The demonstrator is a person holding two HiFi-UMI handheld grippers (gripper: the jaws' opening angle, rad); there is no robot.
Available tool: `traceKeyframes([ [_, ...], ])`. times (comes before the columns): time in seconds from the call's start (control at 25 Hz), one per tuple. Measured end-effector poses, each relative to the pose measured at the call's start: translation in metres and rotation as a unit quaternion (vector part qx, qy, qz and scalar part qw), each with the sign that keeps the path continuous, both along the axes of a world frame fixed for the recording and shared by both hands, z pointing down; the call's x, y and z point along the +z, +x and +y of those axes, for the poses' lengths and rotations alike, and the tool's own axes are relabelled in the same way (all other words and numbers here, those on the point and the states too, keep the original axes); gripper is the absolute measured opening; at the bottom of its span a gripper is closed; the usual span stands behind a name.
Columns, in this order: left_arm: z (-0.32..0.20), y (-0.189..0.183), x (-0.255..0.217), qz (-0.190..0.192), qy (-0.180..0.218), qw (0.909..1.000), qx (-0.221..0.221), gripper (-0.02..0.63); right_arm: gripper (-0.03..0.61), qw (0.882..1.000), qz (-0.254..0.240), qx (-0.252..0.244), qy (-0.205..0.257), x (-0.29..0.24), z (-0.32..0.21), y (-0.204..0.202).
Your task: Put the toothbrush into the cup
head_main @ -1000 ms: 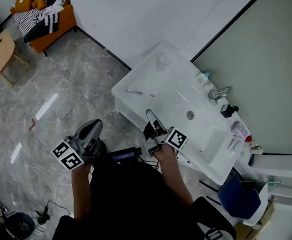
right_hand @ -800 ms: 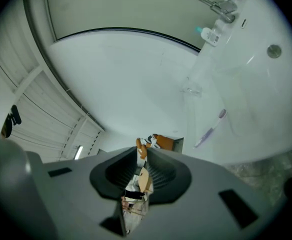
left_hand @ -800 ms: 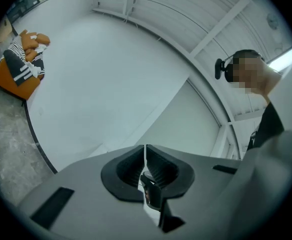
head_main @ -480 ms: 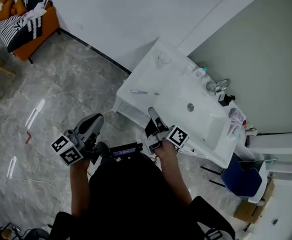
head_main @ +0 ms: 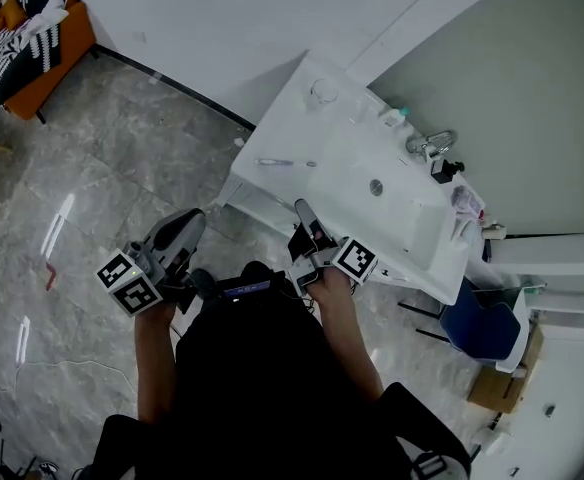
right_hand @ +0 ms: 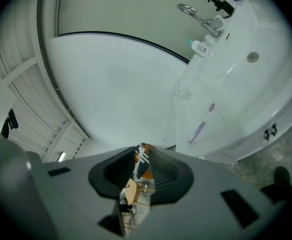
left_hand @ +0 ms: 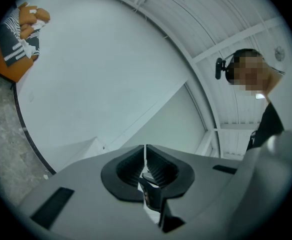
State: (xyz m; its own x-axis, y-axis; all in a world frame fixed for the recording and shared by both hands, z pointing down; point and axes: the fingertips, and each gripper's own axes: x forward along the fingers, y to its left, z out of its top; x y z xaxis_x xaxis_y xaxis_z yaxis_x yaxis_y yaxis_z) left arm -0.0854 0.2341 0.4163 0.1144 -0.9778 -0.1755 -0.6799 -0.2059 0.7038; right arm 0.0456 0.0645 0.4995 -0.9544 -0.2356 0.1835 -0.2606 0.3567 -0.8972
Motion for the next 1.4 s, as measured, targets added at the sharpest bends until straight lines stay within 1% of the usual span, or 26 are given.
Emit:
traceKeyframes([
  [0.2, -0.01, -0.005, 0.004, -0.001, -0.002, 0.9999, 0.012, 0.02, 0.071, 1.0, -0.002, 0.014, -0.007, 0.007, -0.006, -0.004],
  [0.32, -0.016, -0.011, 0.011, -0.004, -0.011, 0.9998, 0.014, 0.02, 0.072, 1.0, -0.007, 0.019, -0.022, 0.016, -0.013, -0.008],
  [0.4, -0.023, -0.016, 0.014, -0.006, -0.019, 0.9997, 0.012, 0.02, 0.072, 0.999, -0.006, 0.022, -0.026, 0.024, -0.023, -0.012],
  [0.52, -0.034, -0.022, 0.014, -0.012, -0.032, 0.9994, 0.012, 0.02, 0.072, 0.998, -0.006, 0.032, -0.046, 0.035, -0.039, -0.019],
  [0.76, -0.073, -0.041, 0.01, -0.026, -0.053, 0.998, 0.021, 0.02, 0.071, 0.996, -0.026, 0.043, -0.073, 0.042, -0.073, -0.04],
  [0.88, -0.1, -0.039, 0.011, -0.032, -0.065, 0.9966, 0.038, 0.02, 0.071, 0.994, -0.029, 0.055, -0.09, 0.049, -0.093, -0.039],
  [1.12, -0.151, -0.031, 0.015, -0.041, -0.088, 0.9929, 0.069, 0.02, 0.072, 0.99, -0.035, 0.077, -0.111, 0.063, -0.13, -0.03],
  [1.2, -0.165, -0.027, 0.016, -0.045, -0.095, 0.9914, 0.077, 0.02, 0.072, 0.99, -0.033, 0.079, -0.112, 0.067, -0.14, -0.027],
  [1.4, -0.189, -0.018, 0.018, -0.056, -0.109, 0.9879, 0.095, 0.02, 0.071, 0.986, -0.052, 0.091, -0.126, 0.071, -0.157, -0.024],
])
